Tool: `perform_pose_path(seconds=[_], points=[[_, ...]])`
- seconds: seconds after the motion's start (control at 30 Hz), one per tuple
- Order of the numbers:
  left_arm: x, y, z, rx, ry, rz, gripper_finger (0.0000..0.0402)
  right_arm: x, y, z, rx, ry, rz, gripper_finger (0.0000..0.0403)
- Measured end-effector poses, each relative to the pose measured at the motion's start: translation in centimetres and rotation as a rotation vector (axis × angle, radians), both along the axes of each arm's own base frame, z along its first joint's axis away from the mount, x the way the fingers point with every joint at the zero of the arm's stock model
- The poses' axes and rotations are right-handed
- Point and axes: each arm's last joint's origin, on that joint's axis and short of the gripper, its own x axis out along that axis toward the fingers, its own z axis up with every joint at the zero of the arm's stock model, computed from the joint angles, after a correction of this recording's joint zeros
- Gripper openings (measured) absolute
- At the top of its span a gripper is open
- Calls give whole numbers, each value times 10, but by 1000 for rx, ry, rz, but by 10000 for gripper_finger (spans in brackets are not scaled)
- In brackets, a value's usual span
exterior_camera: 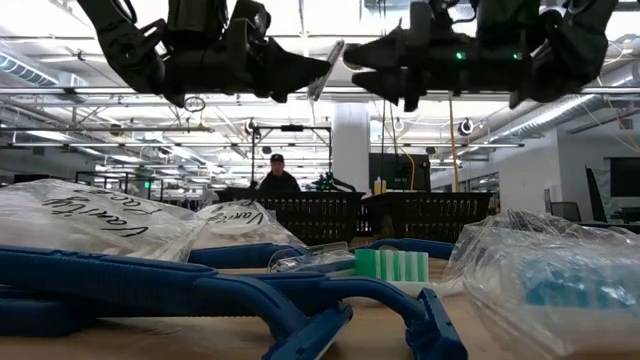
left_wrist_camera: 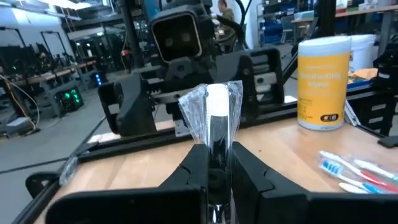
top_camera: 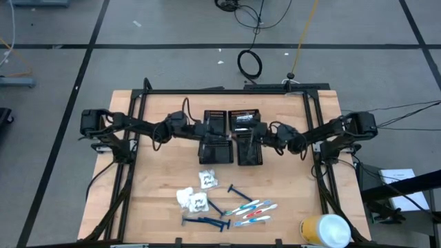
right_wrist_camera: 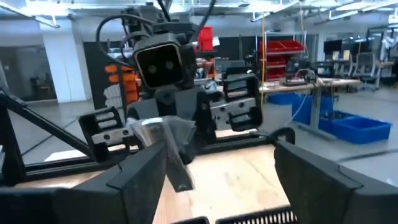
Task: Pick & Place Travel size toiletries
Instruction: Put the silver nail cutter into the top right black bin
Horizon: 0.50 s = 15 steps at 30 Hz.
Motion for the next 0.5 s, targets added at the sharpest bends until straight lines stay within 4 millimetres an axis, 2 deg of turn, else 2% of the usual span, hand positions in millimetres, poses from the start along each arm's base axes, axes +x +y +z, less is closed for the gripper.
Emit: perform_pose_path(seconds=[0.17, 0.5], points=[[0, -1, 3, 6, -22, -11, 24, 15, 5, 14, -98, -3, 22, 277], [-1, 0, 3, 20, -39, -31, 24, 17, 8, 13, -141, 57, 27, 259]])
